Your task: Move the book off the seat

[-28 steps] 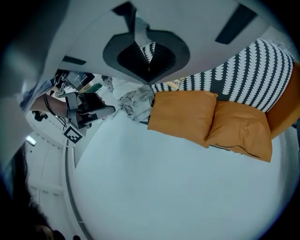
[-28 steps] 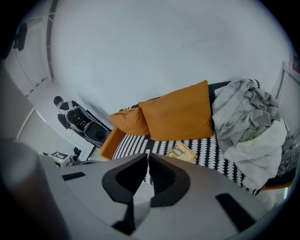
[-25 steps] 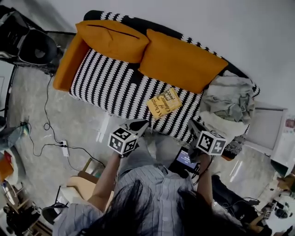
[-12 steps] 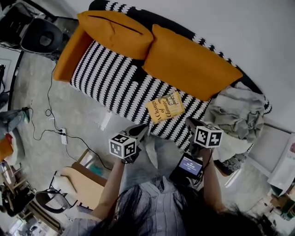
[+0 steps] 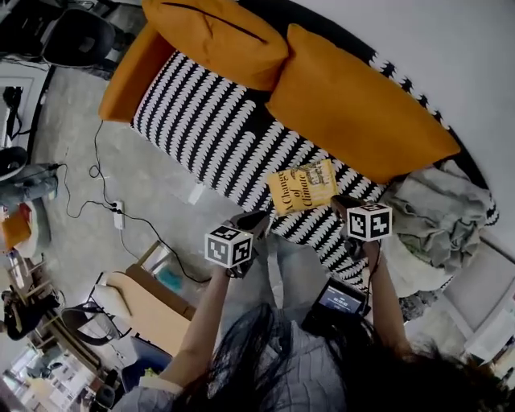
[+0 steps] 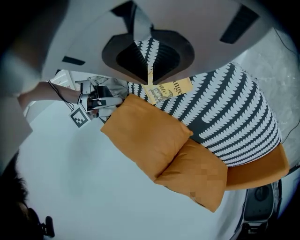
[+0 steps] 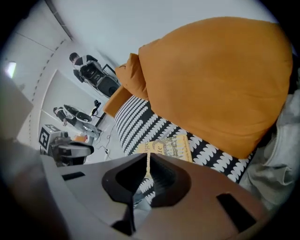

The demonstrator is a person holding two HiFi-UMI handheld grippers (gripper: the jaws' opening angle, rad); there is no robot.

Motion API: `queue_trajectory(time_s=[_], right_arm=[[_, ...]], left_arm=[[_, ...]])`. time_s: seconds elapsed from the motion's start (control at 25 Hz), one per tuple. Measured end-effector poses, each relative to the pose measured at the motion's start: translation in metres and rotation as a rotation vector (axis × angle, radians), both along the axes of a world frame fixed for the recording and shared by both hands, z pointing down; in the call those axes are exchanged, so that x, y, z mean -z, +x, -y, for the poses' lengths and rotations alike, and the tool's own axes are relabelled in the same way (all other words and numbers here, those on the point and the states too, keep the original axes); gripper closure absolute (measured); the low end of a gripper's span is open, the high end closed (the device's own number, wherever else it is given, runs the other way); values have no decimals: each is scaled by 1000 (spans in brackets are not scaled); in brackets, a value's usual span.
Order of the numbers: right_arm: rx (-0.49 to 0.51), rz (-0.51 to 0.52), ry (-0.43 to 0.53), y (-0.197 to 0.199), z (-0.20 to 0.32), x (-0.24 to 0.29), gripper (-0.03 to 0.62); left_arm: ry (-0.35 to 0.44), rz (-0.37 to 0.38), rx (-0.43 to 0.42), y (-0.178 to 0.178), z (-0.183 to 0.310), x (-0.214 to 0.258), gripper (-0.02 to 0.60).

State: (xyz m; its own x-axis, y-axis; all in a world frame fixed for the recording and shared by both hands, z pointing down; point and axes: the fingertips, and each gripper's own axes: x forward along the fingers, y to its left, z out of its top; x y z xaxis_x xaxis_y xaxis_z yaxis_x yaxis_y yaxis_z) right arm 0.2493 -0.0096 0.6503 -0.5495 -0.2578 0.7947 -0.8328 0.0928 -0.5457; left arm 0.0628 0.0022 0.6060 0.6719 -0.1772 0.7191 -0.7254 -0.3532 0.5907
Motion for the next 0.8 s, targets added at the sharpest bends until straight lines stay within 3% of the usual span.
queue_trajectory(time_s=[0.2, 0.44, 0.64, 0.68, 0.76, 0.8], right_arm=[[-17, -2, -54, 12, 1, -46, 568], [-66, -42, -38, 23, 4, -86, 568], [-58, -22, -22, 23, 13, -105, 566], [-57, -13, -21, 23, 16, -108, 558], [-58, 0, -22, 22, 22, -114, 443], [-59, 1, -24, 22, 25, -117, 425]], left_arm=[[-42, 3, 6, 5, 16, -36, 502], [-110, 18, -1, 4, 32, -75, 468], [-182, 35, -99, 7, 33, -107, 421], [-189, 42, -118, 7, 35, -112, 412], [-199, 56, -138, 4, 39, -121, 395], [-206, 62, -139, 3, 41, -125, 387]])
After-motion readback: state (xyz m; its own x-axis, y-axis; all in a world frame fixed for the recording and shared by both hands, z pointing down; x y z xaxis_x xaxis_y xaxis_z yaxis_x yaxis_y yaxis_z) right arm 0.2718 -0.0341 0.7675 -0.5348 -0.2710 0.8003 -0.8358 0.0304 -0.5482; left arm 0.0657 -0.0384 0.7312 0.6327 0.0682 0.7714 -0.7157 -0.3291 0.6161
